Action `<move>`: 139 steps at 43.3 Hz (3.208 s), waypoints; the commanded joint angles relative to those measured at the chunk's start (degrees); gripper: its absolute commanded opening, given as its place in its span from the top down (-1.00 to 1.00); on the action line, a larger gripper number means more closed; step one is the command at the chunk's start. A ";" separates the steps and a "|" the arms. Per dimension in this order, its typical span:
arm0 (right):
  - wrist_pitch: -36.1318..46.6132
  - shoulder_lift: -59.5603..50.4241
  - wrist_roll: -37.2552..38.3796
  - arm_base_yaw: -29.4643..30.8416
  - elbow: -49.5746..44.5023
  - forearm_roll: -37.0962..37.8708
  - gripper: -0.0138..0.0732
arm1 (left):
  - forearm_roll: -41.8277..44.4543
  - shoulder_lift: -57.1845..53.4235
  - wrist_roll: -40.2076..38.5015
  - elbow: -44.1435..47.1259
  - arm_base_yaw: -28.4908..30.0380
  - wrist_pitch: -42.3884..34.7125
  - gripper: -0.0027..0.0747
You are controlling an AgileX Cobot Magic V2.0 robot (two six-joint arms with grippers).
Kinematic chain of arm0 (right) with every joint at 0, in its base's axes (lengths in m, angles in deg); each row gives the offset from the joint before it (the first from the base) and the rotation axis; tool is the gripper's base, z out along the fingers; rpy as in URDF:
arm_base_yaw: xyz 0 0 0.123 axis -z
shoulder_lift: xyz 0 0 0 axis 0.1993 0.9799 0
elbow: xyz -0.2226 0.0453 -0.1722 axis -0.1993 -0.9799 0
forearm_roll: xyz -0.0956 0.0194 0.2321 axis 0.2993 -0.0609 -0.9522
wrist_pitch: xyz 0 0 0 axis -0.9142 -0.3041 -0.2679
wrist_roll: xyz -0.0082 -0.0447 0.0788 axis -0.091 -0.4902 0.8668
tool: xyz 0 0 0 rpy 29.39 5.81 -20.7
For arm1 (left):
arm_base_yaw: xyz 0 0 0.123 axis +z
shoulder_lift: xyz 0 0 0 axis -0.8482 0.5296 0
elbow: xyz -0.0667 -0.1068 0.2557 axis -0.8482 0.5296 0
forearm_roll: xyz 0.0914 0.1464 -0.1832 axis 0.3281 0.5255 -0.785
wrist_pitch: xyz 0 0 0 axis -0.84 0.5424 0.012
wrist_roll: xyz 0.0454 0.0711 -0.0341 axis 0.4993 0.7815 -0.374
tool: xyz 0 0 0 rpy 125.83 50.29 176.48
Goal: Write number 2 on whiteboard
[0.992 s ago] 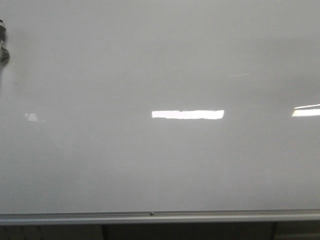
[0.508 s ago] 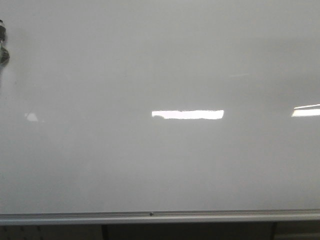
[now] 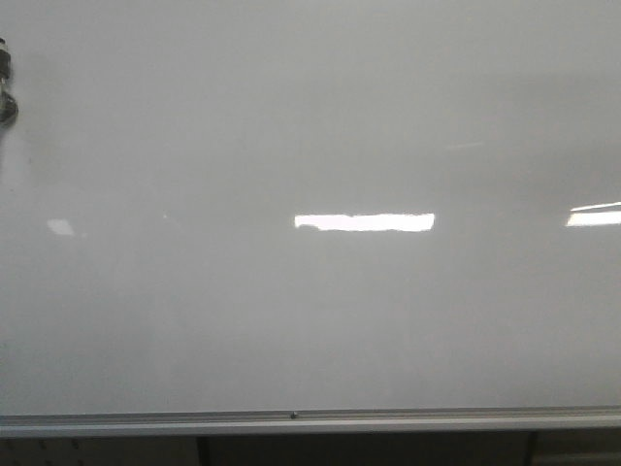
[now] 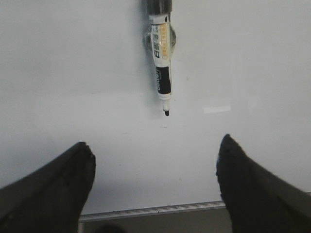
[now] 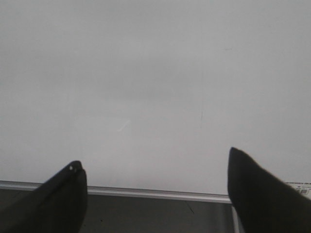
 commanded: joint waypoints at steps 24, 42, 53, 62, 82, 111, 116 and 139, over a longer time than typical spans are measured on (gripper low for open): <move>3.85 0.18 0.00 0.38 1.93 0.81 -0.73 | -3.32 18.55 -0.01 -9.03 -0.44 -11.93 -0.39; 3.85 0.18 0.00 0.38 1.93 0.81 -0.73 | -5.26 24.24 -0.01 -9.03 -0.44 -20.85 -0.39; 3.85 0.18 0.00 0.38 1.93 0.81 -0.73 | -5.26 26.06 -0.01 -9.03 -0.44 -21.62 -0.29; 3.85 0.18 0.00 0.38 1.93 0.81 -0.73 | -5.26 26.15 -0.01 -9.03 -0.44 -21.79 0.19; 3.85 0.18 0.00 0.38 1.93 0.81 -0.73 | -5.26 26.15 -0.01 -9.03 -0.44 -21.91 0.90; 3.85 0.18 0.00 0.38 1.93 0.81 -0.73 | -5.26 9.79 11.59 -18.36 -6.67 17.74 0.91; 3.85 0.18 0.00 0.38 1.93 0.81 -0.73 | -5.26 9.24 15.04 -20.96 -11.25 24.66 0.91; 3.85 0.18 0.00 0.38 1.93 0.81 -0.73 | -5.29 9.24 21.17 -24.29 -37.69 32.35 0.91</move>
